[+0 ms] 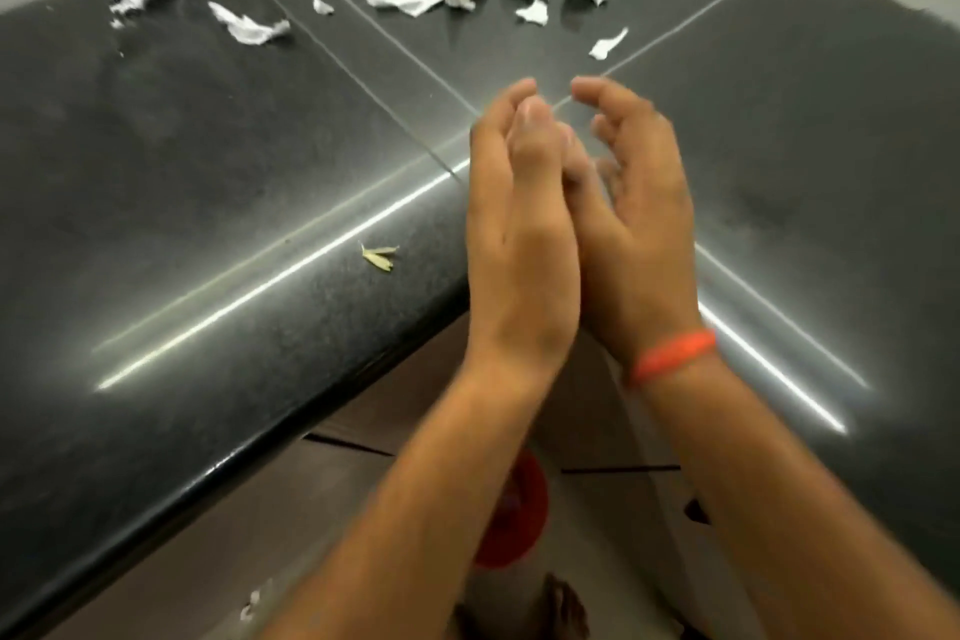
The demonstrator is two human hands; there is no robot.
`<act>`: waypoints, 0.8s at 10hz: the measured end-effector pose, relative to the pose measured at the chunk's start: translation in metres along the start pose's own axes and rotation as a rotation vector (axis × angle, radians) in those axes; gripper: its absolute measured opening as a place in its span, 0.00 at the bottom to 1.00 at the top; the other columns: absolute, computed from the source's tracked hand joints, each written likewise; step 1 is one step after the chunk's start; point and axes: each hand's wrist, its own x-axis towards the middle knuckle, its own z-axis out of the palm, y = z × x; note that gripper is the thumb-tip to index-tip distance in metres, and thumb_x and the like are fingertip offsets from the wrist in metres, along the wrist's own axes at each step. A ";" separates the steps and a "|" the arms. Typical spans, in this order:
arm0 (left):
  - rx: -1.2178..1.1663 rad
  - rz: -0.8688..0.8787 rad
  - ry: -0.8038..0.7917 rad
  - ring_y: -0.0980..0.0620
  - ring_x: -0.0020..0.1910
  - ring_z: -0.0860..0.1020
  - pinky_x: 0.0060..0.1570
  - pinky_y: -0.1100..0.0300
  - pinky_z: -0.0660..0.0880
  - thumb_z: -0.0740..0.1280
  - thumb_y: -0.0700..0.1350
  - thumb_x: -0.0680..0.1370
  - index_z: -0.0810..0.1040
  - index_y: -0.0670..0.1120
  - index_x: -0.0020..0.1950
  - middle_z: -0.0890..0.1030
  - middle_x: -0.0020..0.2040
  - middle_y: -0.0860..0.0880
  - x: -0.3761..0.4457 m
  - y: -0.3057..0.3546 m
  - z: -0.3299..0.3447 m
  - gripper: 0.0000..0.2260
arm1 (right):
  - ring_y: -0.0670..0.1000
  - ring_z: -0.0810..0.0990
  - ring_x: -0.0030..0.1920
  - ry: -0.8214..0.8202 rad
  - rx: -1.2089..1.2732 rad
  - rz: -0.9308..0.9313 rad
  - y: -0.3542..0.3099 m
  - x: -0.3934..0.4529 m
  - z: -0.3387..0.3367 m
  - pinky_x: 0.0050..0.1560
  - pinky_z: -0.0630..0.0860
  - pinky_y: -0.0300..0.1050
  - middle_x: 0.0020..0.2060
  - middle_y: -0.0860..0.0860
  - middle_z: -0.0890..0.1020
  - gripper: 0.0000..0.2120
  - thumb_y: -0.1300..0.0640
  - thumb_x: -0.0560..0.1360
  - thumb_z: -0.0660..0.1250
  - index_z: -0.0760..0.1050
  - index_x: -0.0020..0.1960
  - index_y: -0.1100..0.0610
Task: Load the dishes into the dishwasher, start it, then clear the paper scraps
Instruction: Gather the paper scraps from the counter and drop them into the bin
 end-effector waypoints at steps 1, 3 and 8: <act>0.328 0.051 -0.098 0.59 0.64 0.73 0.65 0.64 0.70 0.59 0.55 0.84 0.69 0.50 0.74 0.73 0.70 0.49 0.064 -0.017 0.019 0.20 | 0.49 0.72 0.65 0.047 -0.232 0.104 0.016 0.051 0.000 0.64 0.71 0.41 0.66 0.51 0.73 0.27 0.45 0.75 0.67 0.69 0.71 0.54; 0.780 0.194 -0.116 0.51 0.70 0.70 0.70 0.50 0.67 0.62 0.54 0.81 0.68 0.48 0.75 0.71 0.73 0.48 0.157 -0.063 0.031 0.24 | 0.53 0.74 0.62 0.072 -0.416 0.085 0.074 0.106 0.015 0.57 0.74 0.47 0.65 0.52 0.72 0.30 0.44 0.72 0.70 0.69 0.71 0.51; 1.047 0.200 -0.200 0.51 0.80 0.56 0.74 0.46 0.60 0.62 0.68 0.75 0.58 0.55 0.80 0.59 0.81 0.48 0.277 -0.089 0.065 0.37 | 0.59 0.62 0.74 -0.089 -0.590 0.170 0.092 0.170 0.034 0.72 0.66 0.58 0.76 0.55 0.59 0.43 0.39 0.71 0.69 0.56 0.79 0.51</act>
